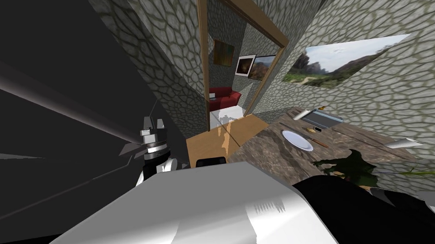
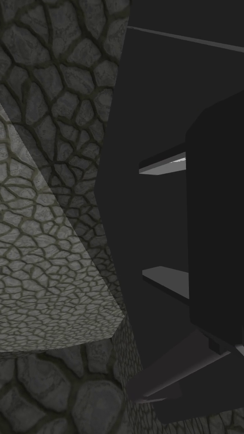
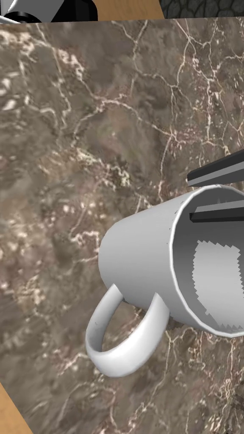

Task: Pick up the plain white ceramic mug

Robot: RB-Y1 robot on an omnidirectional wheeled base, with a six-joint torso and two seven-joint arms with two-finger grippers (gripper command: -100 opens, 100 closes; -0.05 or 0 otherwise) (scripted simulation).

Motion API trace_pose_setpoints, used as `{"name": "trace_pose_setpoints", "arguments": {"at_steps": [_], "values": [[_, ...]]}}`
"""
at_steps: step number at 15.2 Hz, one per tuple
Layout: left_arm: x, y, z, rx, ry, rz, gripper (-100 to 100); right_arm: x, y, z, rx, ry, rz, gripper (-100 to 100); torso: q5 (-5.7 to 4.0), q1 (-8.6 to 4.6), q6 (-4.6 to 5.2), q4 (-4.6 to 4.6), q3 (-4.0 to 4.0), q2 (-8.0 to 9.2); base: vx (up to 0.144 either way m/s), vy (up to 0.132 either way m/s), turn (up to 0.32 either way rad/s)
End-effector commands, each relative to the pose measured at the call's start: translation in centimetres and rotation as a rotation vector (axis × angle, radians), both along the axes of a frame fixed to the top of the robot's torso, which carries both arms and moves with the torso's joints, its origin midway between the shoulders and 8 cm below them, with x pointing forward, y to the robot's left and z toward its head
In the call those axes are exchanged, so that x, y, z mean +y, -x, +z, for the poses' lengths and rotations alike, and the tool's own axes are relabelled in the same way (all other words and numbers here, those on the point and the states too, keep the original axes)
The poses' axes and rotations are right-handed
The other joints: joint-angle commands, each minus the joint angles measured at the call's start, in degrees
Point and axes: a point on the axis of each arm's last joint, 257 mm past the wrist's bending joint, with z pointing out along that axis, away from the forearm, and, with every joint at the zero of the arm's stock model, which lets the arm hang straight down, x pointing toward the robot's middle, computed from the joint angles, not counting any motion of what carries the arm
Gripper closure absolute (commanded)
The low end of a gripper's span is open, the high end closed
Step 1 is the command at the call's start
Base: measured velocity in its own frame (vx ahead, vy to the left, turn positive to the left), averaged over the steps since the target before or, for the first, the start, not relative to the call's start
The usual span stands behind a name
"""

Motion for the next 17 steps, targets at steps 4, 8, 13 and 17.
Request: {"name": "trace_pose_setpoints", "arguments": {"at_steps": [4, 8, 13, 17], "values": [[0.0, 0.0, 0.0, 0.000, 0.000, 0.000, 0, 1.0, -0.4, -1.0, 0.028, -0.035, 0.020, 100, -0.06, 0.03, 0.03, 0.01, 0.04, 0.06, -0.023, 0.013, -0.026], [0.0, 0.0, 0.0, -0.001, 0.000, -0.001, 0, 0.1, -2.9, 0.0, -0.002, -0.019, 0.023, 100, -0.34, 0.07, 0.15, 0.00, 0.09, 0.18, -0.021, 0.005, -0.064], [0.0, 0.0, 0.0, -0.001, 0.000, -0.001, 0, -0.6, -4.8, 0.7, -0.007, -0.006, 0.035, 100, -0.49, 0.00, 0.20, -0.03, 0.06, 0.15, -0.009, 0.004, -0.017], [0.0, 0.0, 0.0, -0.001, 0.000, -0.001, 0, 0.2, -4.5, -0.4, 0.027, -0.031, 0.052, 100, -0.52, -0.02, 0.18, -0.03, 0.09, 0.19, -0.025, 0.006, -0.028]]}}
